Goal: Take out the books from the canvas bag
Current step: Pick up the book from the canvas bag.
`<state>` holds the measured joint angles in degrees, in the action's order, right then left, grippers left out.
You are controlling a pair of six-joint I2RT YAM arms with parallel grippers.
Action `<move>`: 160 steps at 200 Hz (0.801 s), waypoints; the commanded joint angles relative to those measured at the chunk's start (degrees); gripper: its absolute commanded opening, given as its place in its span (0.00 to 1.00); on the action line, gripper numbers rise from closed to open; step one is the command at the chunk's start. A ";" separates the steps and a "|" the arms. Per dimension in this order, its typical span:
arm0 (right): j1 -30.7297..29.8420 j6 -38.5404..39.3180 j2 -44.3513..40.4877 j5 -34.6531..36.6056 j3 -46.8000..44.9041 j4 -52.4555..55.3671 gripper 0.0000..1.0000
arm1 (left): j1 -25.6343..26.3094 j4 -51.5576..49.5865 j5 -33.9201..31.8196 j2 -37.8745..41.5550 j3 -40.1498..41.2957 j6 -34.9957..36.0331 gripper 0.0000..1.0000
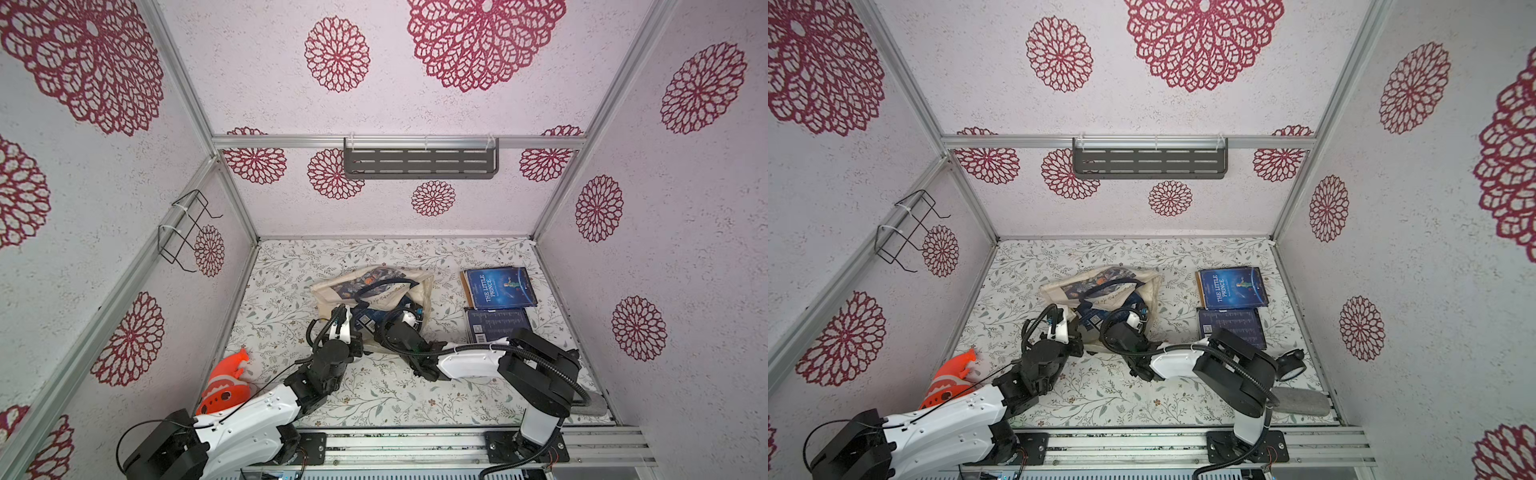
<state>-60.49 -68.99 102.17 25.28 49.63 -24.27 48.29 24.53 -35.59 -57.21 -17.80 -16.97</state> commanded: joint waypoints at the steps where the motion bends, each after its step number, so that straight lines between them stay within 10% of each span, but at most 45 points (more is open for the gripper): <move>1: -0.24 0.44 -2.40 3.01 -1.14 -0.51 0.77 | 1.36 3.33 1.27 1.73 -0.02 1.72 0.00; 160: 1.24 3.51 -1.94 1.66 -2.91 -4.64 0.75 | 1.36 5.11 2.75 2.20 0.84 2.65 0.00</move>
<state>-60.16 -66.85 101.47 26.55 46.24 -28.77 48.29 24.99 -33.95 -56.14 -16.69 -15.86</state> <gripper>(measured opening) 0.761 0.069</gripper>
